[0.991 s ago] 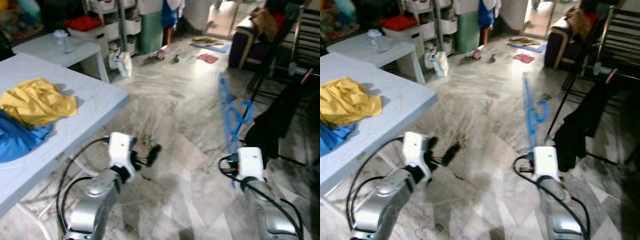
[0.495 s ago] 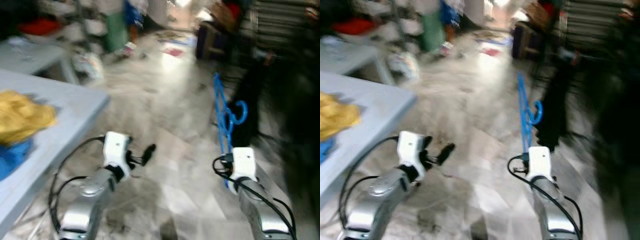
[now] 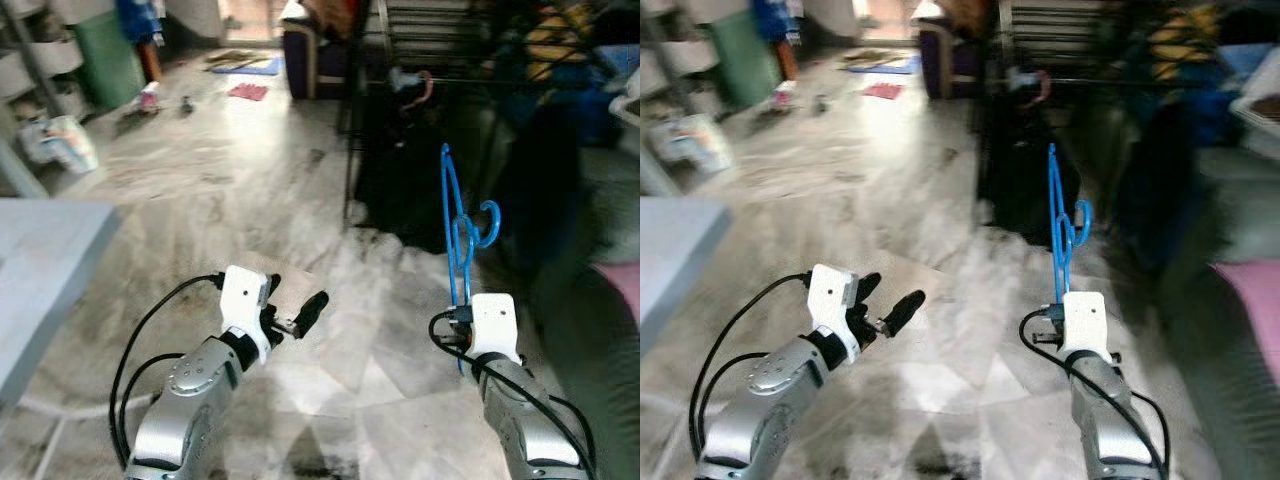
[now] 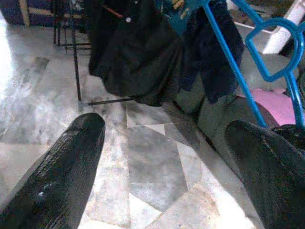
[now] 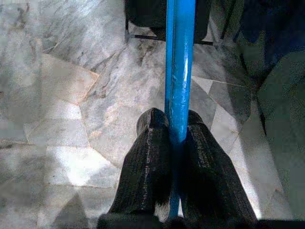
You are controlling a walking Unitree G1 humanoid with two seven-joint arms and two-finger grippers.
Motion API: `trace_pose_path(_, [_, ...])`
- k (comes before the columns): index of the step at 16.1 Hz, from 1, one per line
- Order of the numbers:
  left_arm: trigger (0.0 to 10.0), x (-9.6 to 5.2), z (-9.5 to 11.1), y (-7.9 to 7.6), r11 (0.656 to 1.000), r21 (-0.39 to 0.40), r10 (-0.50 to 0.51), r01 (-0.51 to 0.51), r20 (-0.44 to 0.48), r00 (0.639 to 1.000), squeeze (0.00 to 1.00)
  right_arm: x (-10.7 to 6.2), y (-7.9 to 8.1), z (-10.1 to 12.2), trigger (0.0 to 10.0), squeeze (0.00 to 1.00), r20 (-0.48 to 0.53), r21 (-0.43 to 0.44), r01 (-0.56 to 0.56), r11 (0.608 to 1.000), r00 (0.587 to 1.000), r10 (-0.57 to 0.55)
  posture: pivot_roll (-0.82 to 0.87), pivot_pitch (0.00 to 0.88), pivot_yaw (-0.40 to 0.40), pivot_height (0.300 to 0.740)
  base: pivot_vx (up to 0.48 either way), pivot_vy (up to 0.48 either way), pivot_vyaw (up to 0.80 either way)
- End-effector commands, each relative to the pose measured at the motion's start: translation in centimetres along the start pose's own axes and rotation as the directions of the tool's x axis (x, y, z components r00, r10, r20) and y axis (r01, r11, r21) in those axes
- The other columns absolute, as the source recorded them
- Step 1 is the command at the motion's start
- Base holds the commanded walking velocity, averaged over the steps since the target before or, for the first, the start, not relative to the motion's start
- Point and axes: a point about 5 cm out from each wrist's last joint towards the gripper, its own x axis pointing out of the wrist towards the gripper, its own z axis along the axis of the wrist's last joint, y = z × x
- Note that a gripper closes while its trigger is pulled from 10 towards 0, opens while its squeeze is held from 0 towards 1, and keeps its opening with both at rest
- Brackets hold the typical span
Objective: Hang hanger
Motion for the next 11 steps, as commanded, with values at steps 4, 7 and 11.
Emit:
trace_pose_path(4, [10.0, -0.05, 0.24, -0.45, 0.999, 0.022, -0.036, 0.035, 0.008, 0.999, 0.0, -0.18, -0.04, 0.39, 10.0, 0.0, 0.019, 0.002, 0.006, 1.0, 1.0, -0.006, -0.03, 0.031, -0.004, 0.74, 0.323, 0.0, -0.66])
trace_pose_path(7, [10.0, -0.01, 0.12, -0.46, 0.999, 0.029, -0.037, 0.037, 0.001, 0.999, 0.0, -0.17, 0.0, 0.35, 10.0, 0.0, 0.015, 0.007, 0.005, 1.0, 1.0, -0.005, -0.04, 0.032, -0.001, 0.74, 0.342, 0.0, 0.0])
trace_pose_path(11, [10.0, 0.18, 0.09, -0.4, 0.999, 0.032, -0.029, 0.029, -0.006, 1.0, 0.0, -0.35, 0.3, -0.24, 10.0, 0.0, -0.024, 0.008, -0.04, 0.999, 0.999, 0.04, -0.04, 0.03, 0.0, 0.74, 0.344, 0.083, 0.0])
